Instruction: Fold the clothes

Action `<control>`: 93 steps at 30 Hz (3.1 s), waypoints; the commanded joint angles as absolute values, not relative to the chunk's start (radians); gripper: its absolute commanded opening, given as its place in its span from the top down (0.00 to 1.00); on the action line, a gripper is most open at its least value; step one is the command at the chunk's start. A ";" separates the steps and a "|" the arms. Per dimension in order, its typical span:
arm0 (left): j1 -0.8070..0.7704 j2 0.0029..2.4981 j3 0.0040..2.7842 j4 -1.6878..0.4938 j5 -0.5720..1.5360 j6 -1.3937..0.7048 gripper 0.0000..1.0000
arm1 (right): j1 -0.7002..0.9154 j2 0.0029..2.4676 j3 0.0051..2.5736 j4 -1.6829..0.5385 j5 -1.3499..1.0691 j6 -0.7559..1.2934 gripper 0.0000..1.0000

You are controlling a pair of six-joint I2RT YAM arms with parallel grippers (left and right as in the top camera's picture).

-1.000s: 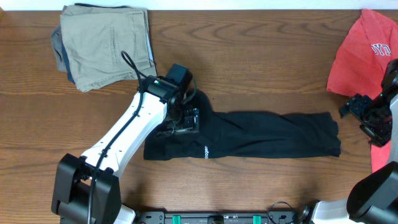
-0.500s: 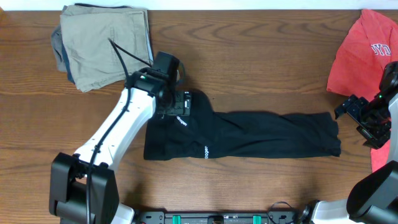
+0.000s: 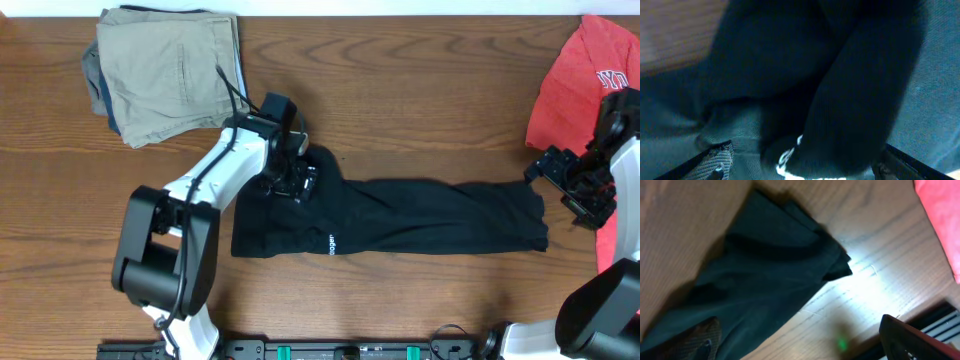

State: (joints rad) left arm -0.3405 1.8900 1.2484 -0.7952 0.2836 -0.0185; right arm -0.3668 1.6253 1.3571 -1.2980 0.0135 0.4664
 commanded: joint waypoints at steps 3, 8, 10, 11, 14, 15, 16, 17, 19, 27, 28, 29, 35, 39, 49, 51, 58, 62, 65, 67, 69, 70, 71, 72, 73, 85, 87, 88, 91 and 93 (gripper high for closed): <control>-0.340 1.900 1.241 -0.780 0.307 0.027 0.27 | -0.346 1.618 1.352 -1.283 0.010 0.455 0.01; -0.340 1.900 1.241 -0.782 0.306 0.026 0.37 | -0.345 1.618 1.352 -1.279 0.010 0.455 0.01; -0.340 1.900 1.241 -0.783 0.306 0.026 0.47 | -0.345 1.618 1.351 -1.279 0.010 0.455 0.01; -0.340 1.900 1.241 -0.783 0.306 0.026 0.53 | -0.346 1.618 1.351 -1.279 0.011 0.455 0.01; -0.340 1.894 1.241 -0.792 0.306 0.026 0.79 | -0.345 1.618 1.351 -1.279 0.011 0.455 0.01; -0.340 1.888 1.241 -0.799 0.306 0.026 0.85 | -0.345 1.618 1.351 -1.278 0.011 0.455 0.01; -0.340 1.882 1.241 -0.808 0.306 0.025 0.86 | -0.345 1.618 1.349 -1.278 0.011 0.455 0.01; -0.340 1.872 1.241 -0.821 0.306 0.024 0.86 | -0.345 1.618 1.345 -1.275 0.011 0.455 0.01; -0.340 1.846 1.241 -0.846 0.302 0.000 0.86 | -0.345 1.618 1.335 -1.267 0.011 0.455 0.01; -0.339 1.702 1.241 -0.959 0.302 -0.147 0.87 | -0.345 1.618 1.255 -1.198 0.010 0.455 0.01; -0.339 1.689 1.241 -0.977 0.302 -0.157 0.86 | -0.345 1.618 1.239 -1.185 0.010 0.455 0.01; -0.339 1.675 1.241 -0.998 0.302 -0.164 0.86 | -0.345 1.618 1.222 -1.170 0.010 0.455 0.01; -0.339 1.654 1.241 -1.137 0.302 -0.179 0.85 | -0.345 1.618 1.141 -1.094 -0.023 0.455 0.03; -0.339 1.655 1.241 -1.203 0.302 -0.190 0.85 | -0.345 1.618 1.111 -1.065 -0.047 0.455 0.03; -0.339 1.655 1.241 -1.320 0.228 -0.198 0.61 | -0.345 1.618 1.106 -1.071 -0.051 0.437 0.04; -0.339 1.655 1.241 -1.327 0.208 -0.197 0.59 | -0.345 1.618 1.106 -1.071 -0.059 0.421 0.03; -0.340 1.653 1.241 -1.285 0.212 -0.259 0.64 | -0.326 1.618 1.106 -1.054 -0.140 0.333 0.12; -0.369 1.653 1.241 -1.208 0.251 -0.260 0.89 | -0.300 1.618 1.106 -1.036 -0.140 0.334 0.69; -0.415 1.653 1.241 -1.143 0.251 -0.260 0.94 | -0.278 1.618 1.103 -1.019 -0.139 0.336 0.88; -0.458 1.654 1.240 -1.096 0.250 -0.260 0.94 | -0.261 1.618 1.097 -1.008 -0.139 0.344 0.99; -0.493 1.655 1.239 -1.058 0.251 -0.273 0.94 | -0.247 1.621 1.089 -1.002 -0.139 0.348 0.99; -0.507 1.659 1.236 -1.043 0.250 -0.288 0.94 | -0.241 1.622 1.083 -1.000 -0.139 0.352 0.99; -0.519 1.662 1.232 -1.029 0.250 -0.312 0.94 | -0.236 1.623 1.076 -0.996 -0.139 0.356 0.99; -0.527 1.667 1.227 -1.019 0.250 -0.334 0.94 | -0.232 1.623 1.065 -0.989 -0.139 0.364 0.99; -0.532 1.672 1.220 -1.010 0.250 -0.352 0.94 | -0.229 1.623 1.055 -0.982 -0.139 0.371 0.99; -0.510 1.815 1.059 -0.859 0.250 -0.380 0.94 | -0.229 1.623 0.886 -0.808 -0.108 0.443 0.99; -0.488 1.836 1.035 -0.837 0.250 -0.380 0.94 | -0.229 1.623 0.864 -0.785 -0.089 0.455 0.99; -0.472 1.846 1.025 -0.835 0.249 -0.380 0.94 | -0.229 1.623 0.854 -0.778 -0.076 0.456 0.99; -0.411 1.860 0.998 -0.835 0.231 -0.380 0.94 | -0.229 1.623 0.845 -0.786 -0.040 0.456 0.99; -0.362 1.860 0.979 -0.842 0.165 -0.381 0.94 | -0.229 1.623 0.845 -0.794 -0.030 0.456 0.99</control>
State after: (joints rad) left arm -0.4255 1.8309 1.0294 -0.8349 0.2924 -0.3702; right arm -0.2382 1.6253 0.8513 -0.7914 -0.0765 0.4335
